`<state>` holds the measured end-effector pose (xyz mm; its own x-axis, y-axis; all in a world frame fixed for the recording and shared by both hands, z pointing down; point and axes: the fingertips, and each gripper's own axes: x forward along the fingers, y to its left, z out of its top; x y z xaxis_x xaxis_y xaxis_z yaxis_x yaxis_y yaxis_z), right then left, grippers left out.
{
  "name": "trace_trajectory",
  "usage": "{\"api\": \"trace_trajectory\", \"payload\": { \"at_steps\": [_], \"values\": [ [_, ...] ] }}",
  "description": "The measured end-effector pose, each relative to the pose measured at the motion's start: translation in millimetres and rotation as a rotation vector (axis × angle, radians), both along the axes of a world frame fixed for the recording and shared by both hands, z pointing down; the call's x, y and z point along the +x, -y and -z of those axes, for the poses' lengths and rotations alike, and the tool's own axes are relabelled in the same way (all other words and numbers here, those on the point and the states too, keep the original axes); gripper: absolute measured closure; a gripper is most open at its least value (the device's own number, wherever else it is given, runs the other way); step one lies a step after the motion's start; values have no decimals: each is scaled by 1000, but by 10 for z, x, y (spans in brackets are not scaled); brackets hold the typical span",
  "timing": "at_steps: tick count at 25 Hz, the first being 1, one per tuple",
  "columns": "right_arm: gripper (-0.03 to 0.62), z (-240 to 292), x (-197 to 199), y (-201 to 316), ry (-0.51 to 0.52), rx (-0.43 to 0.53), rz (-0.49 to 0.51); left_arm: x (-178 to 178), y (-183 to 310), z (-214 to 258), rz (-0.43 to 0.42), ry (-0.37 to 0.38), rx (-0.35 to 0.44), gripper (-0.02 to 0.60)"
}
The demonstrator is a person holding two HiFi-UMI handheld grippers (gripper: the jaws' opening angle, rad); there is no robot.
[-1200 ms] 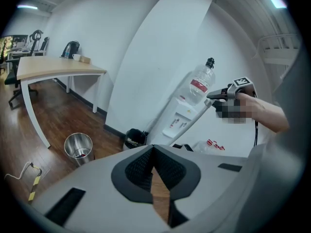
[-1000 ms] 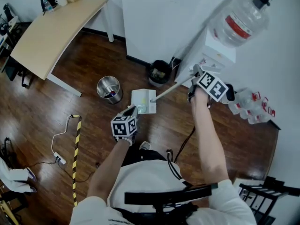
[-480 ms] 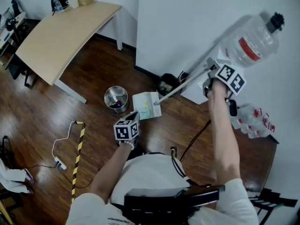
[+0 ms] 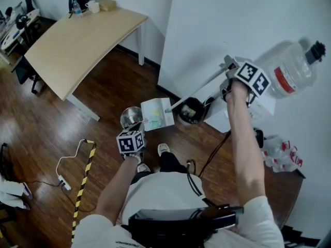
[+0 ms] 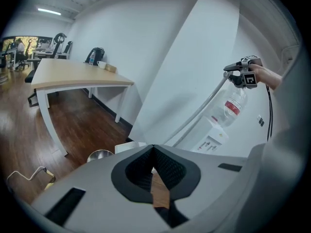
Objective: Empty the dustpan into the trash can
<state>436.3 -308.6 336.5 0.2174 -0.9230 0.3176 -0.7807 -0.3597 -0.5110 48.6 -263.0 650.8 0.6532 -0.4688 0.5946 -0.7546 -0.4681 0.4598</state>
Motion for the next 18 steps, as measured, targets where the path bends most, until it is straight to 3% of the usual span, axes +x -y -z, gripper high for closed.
{"api": "trace_trajectory", "payload": {
  "at_steps": [4,12,18],
  "values": [
    [442,-57,-265,565,1,6,76,-19,461,247,35,7,23,588],
    [441,-227,-911,1603,-7,7,241,211,1488,1423,26,-2,180,587],
    [442,-418,-1343,2106,-3,-17,336,226,2008,2088,15,2,240,586]
  ]
}}
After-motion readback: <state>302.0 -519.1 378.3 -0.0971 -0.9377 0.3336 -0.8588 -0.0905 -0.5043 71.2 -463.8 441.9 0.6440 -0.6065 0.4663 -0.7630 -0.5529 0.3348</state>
